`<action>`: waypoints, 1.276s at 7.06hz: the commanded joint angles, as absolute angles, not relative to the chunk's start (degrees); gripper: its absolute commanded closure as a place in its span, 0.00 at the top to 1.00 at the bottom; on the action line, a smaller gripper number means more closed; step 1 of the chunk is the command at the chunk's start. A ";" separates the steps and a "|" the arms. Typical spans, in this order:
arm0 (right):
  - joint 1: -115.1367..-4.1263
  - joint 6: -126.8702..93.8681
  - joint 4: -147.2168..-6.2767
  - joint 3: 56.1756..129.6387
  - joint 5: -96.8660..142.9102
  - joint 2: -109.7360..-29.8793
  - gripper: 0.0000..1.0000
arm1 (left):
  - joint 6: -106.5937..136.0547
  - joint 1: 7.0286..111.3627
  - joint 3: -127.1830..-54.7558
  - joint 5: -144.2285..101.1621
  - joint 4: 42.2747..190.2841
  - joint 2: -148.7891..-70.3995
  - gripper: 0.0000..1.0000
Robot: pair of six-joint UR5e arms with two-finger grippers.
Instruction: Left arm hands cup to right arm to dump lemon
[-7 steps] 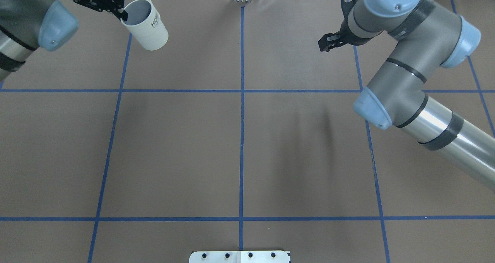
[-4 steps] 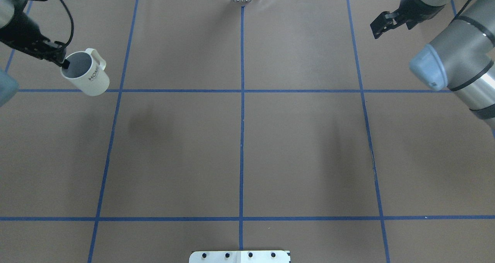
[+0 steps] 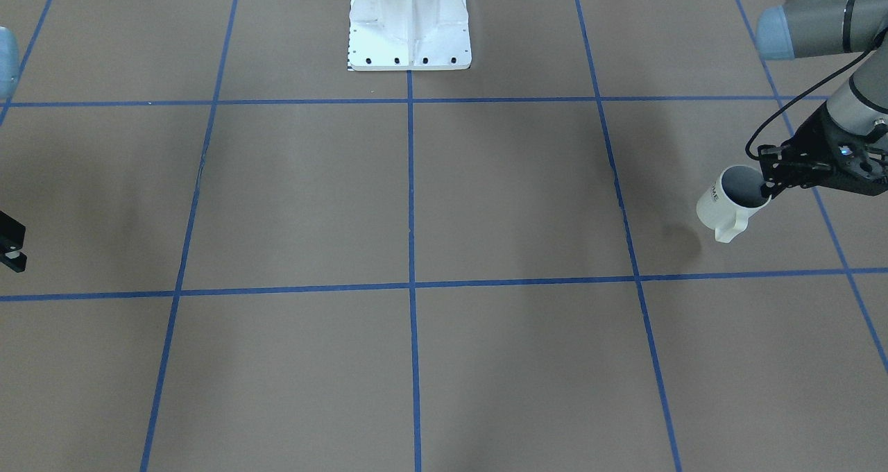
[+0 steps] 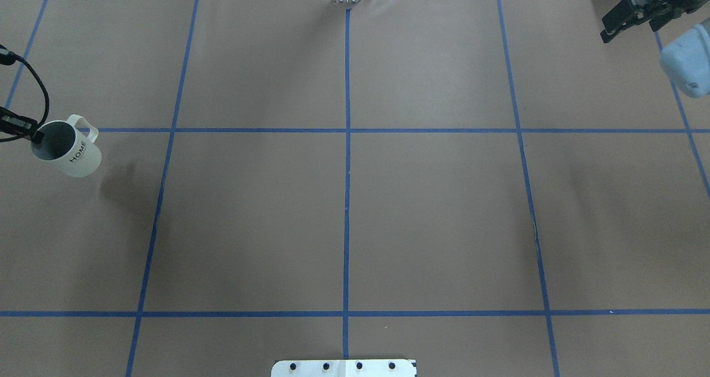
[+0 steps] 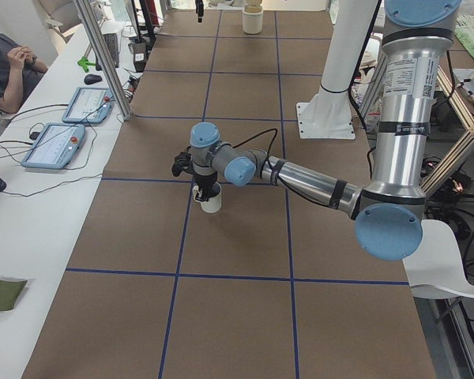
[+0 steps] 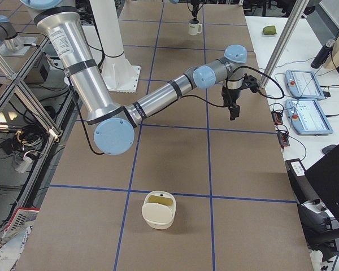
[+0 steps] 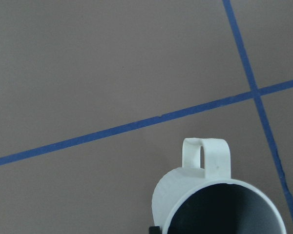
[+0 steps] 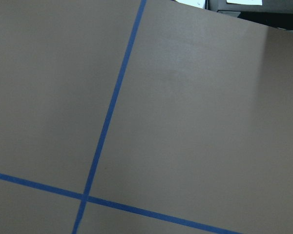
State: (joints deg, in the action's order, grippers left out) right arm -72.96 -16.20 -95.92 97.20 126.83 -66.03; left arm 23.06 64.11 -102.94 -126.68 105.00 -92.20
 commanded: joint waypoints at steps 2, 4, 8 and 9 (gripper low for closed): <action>-77.68 -9.96 -96.24 97.03 128.32 -69.78 1.00 | 22.42 62.23 -99.16 -126.04 110.54 -91.49 0.00; -78.40 -9.49 -96.15 96.86 128.41 -70.31 1.00 | 22.41 62.23 -96.95 -126.12 114.08 -91.41 0.00; -78.40 -9.49 -95.80 96.68 128.23 -71.28 1.00 | 22.76 62.66 -98.34 -127.43 113.65 -91.06 1.00; -78.40 -9.58 -95.54 96.85 127.80 -72.24 1.00 | 22.59 64.41 -99.05 -131.01 112.60 -91.40 1.00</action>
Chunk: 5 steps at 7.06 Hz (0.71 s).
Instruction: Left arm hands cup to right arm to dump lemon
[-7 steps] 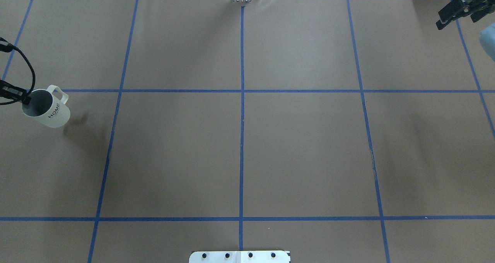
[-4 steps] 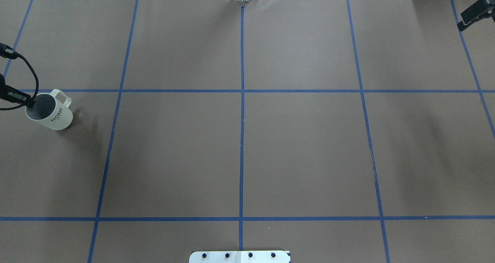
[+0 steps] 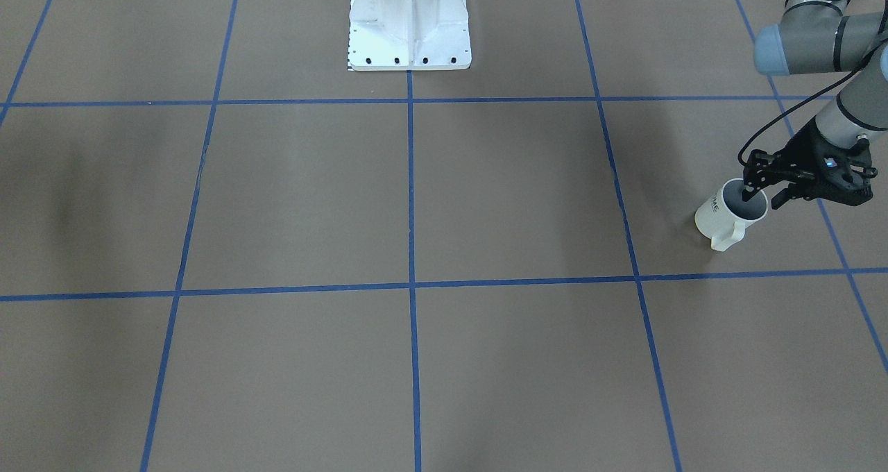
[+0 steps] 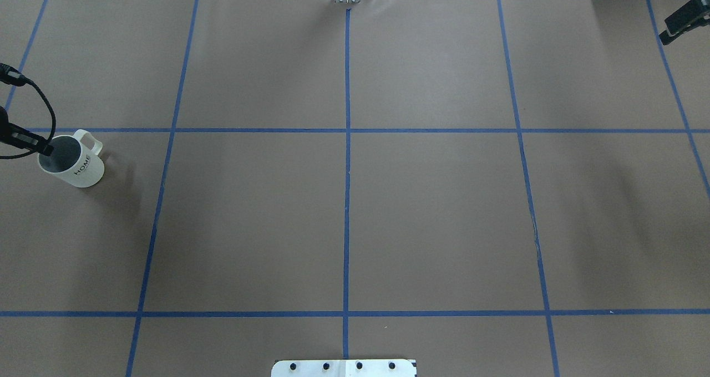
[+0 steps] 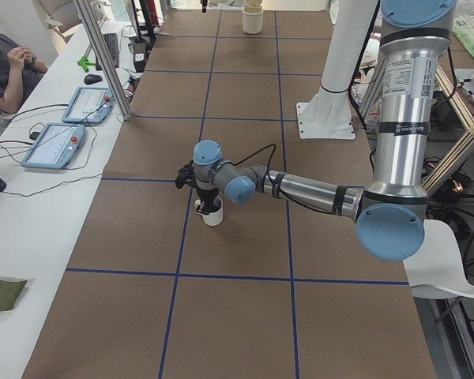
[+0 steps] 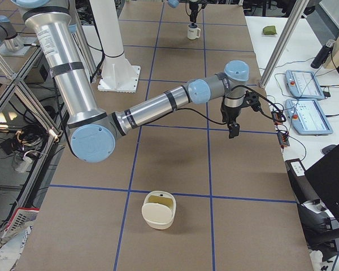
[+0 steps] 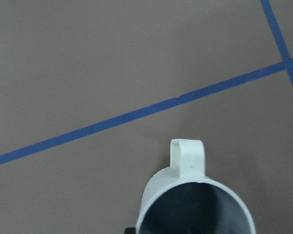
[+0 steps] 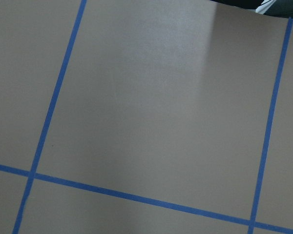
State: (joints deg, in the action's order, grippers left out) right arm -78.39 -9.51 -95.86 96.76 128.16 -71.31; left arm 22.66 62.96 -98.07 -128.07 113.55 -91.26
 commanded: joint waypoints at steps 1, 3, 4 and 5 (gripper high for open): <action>-78.31 -9.58 -95.97 96.59 127.79 -72.59 1.00 | 21.02 69.73 -100.27 -132.26 111.02 -91.06 1.00; -78.57 -9.14 -95.89 96.42 127.62 -75.22 1.00 | 4.14 78.78 -102.91 -132.80 98.53 -88.59 1.00; -79.36 -8.88 -96.24 96.15 127.97 -76.02 1.00 | -5.27 82.58 -103.53 -132.80 89.82 -88.85 1.00; -80.76 -6.27 -96.41 94.76 128.40 -76.55 1.00 | -10.41 86.18 -103.54 -132.72 82.43 -89.29 1.00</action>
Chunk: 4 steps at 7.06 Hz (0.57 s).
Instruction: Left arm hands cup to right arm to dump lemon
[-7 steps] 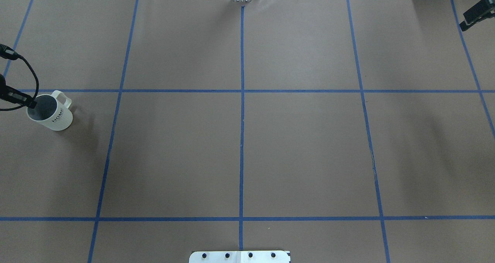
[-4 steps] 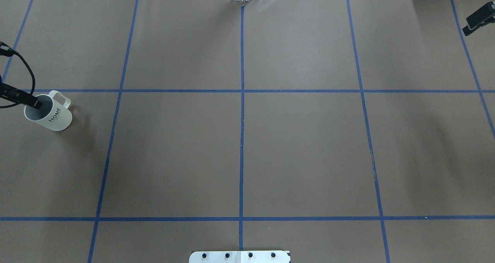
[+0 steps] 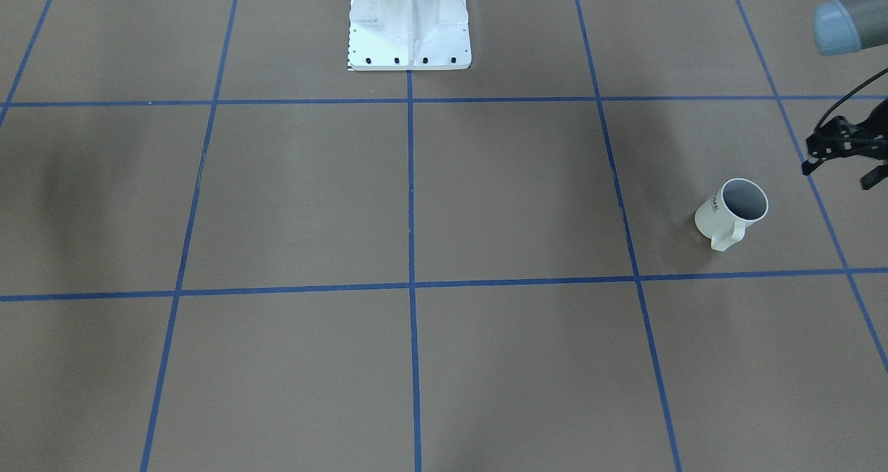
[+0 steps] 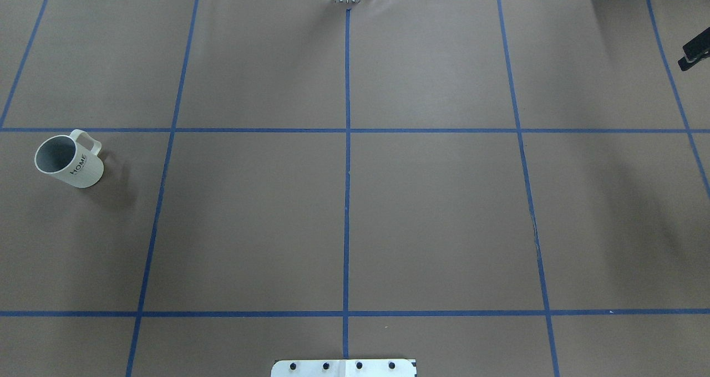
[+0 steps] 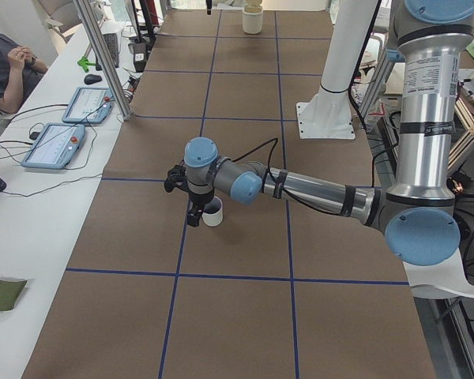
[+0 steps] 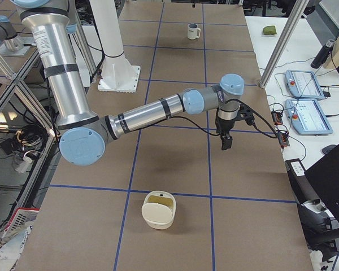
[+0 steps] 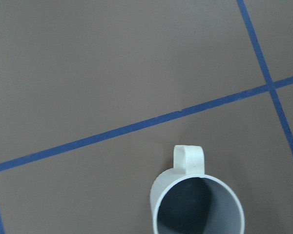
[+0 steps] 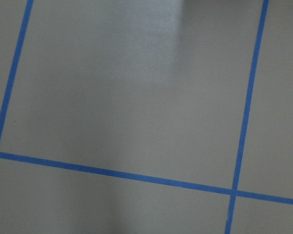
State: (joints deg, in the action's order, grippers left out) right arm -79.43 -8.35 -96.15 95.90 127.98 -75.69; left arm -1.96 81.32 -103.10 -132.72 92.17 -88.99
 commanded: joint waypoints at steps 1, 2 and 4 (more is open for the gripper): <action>-82.69 -3.72 -98.68 93.35 128.32 -76.90 1.00 | -13.07 87.61 -103.62 -132.19 81.57 -88.34 1.00; -84.97 -3.26 -99.05 93.43 128.49 -78.47 1.00 | -13.10 88.84 -102.49 -132.10 81.39 -88.07 1.00; -86.83 -2.56 -98.79 94.04 128.58 -82.17 1.00 | -12.49 89.29 -102.39 -132.71 83.75 -87.71 1.00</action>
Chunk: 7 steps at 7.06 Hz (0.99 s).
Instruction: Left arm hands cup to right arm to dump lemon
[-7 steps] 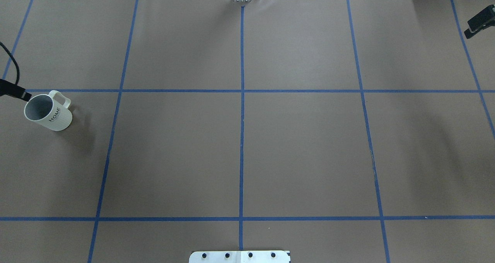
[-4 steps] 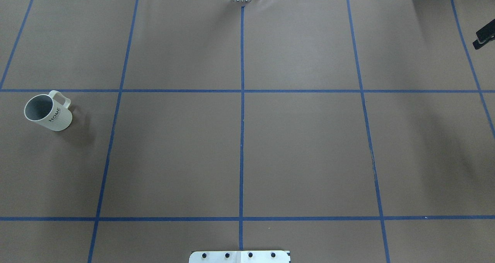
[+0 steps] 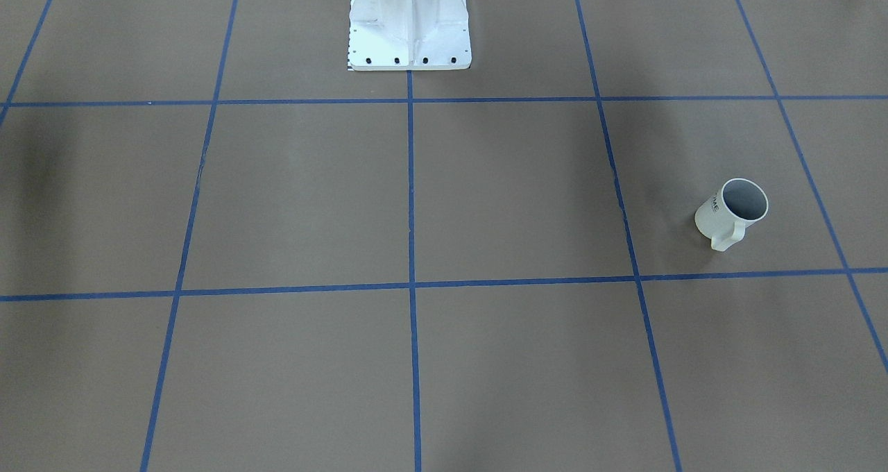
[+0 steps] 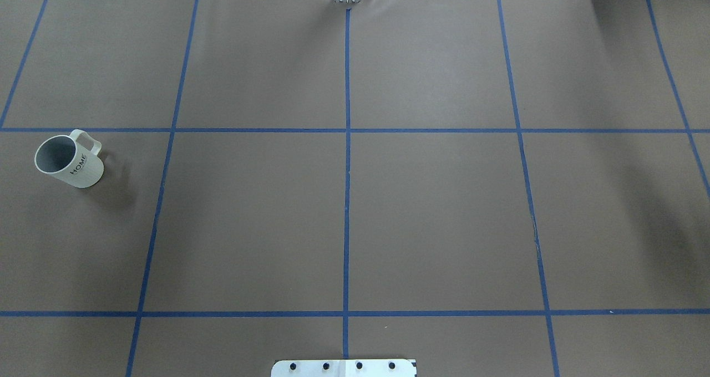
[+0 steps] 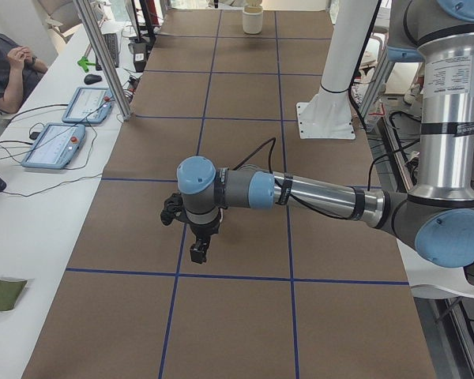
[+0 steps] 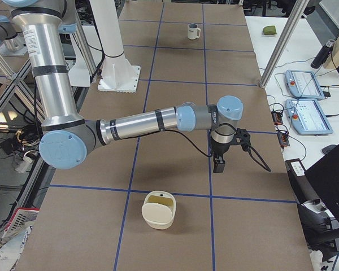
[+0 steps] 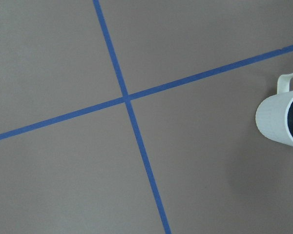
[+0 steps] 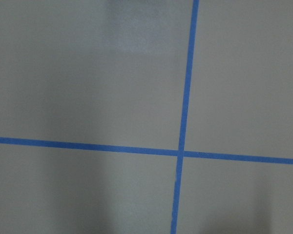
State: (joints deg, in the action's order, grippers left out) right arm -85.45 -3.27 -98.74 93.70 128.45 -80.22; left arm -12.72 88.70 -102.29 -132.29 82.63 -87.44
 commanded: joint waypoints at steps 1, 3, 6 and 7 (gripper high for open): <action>-87.79 -0.11 -98.70 94.56 128.50 -84.44 1.00 | -12.57 90.08 -102.74 -134.02 83.15 -87.28 1.00; -87.80 -0.26 -98.79 96.76 128.32 -86.74 1.00 | -13.09 91.23 -102.92 -138.95 83.58 -86.66 1.00; -87.80 -0.26 -98.70 96.85 128.32 -86.66 1.00 | -12.92 91.23 -103.01 -138.43 83.85 -86.57 1.00; -87.72 -0.18 -98.70 96.77 128.32 -86.57 1.00 | -12.83 91.23 -103.01 -138.43 83.85 -86.57 1.00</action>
